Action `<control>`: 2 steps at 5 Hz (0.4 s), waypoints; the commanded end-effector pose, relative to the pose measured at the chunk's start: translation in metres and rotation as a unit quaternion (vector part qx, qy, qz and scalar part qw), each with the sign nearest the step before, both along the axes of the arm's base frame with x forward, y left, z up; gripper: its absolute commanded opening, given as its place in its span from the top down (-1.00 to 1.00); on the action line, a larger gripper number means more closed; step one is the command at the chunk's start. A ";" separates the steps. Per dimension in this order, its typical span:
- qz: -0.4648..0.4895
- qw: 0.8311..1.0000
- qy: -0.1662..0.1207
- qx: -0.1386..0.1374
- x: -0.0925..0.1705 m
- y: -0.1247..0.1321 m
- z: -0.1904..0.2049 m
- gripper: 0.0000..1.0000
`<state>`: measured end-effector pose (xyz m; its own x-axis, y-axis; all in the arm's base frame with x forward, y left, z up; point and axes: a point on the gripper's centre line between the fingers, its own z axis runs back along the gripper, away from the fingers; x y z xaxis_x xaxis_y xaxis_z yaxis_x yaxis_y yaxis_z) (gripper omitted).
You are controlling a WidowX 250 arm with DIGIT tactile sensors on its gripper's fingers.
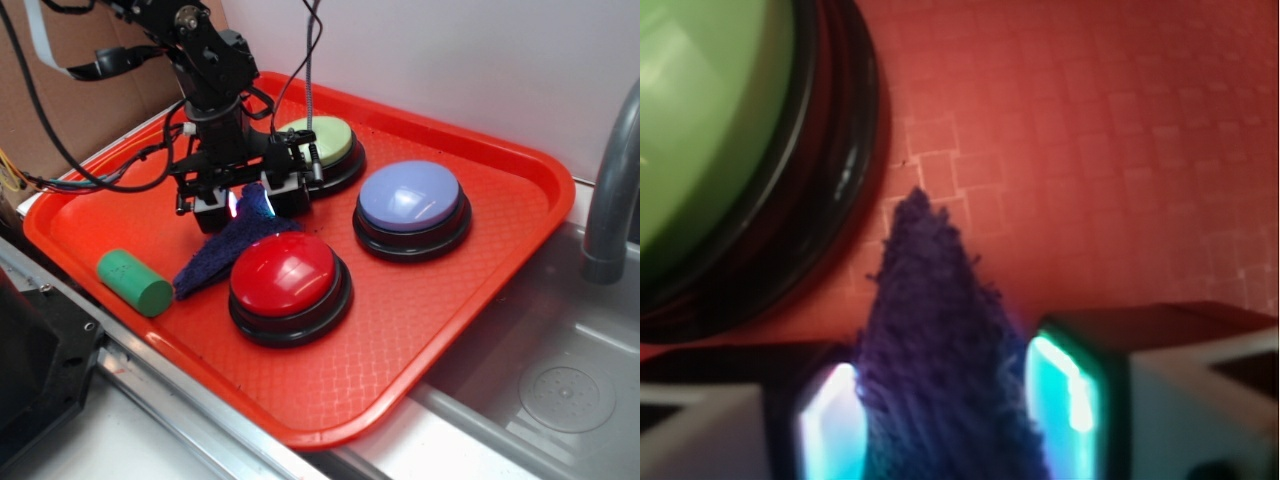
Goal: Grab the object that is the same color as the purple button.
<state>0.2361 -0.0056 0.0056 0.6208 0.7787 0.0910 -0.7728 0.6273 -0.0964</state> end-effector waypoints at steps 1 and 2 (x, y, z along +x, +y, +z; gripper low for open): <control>-0.013 1.000 -0.015 0.001 0.004 0.002 0.009 1.00; -0.033 0.999 -0.018 -0.007 0.001 0.005 0.036 1.00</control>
<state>0.2256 -0.0068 0.0273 0.6737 0.7366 0.0603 -0.7312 0.6762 -0.0898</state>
